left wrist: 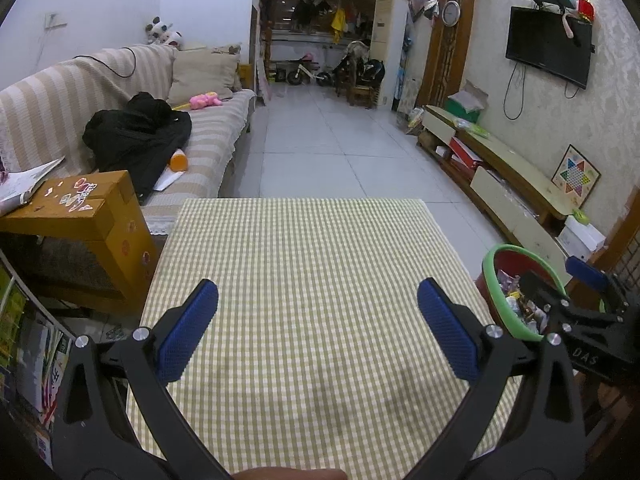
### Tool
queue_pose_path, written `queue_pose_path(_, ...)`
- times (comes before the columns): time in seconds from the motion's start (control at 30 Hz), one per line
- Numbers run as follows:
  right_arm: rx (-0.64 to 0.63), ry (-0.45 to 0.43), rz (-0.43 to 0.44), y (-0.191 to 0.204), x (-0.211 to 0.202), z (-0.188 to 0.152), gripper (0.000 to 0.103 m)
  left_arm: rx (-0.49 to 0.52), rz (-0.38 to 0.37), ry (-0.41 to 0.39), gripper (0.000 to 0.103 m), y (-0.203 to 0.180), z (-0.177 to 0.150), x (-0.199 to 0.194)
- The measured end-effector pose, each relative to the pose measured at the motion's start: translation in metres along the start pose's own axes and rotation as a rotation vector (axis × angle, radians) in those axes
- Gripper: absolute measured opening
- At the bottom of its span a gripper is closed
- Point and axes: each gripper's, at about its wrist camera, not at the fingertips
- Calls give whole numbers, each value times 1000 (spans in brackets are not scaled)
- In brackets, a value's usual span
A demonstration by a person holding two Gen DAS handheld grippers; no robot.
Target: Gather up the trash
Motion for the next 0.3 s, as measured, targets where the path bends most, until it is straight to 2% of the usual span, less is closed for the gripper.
queue_pose_path(0.3,-2,2,2,0,-1,-2,96,10,31,23,98,0,-1,4)
Point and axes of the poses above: each gripper's, at about its wrist camera, not at the fingertips, and x roughly the way its jaws point, y to its left, z to its top, and after that the axes turned 3 degrees about y, right-handed
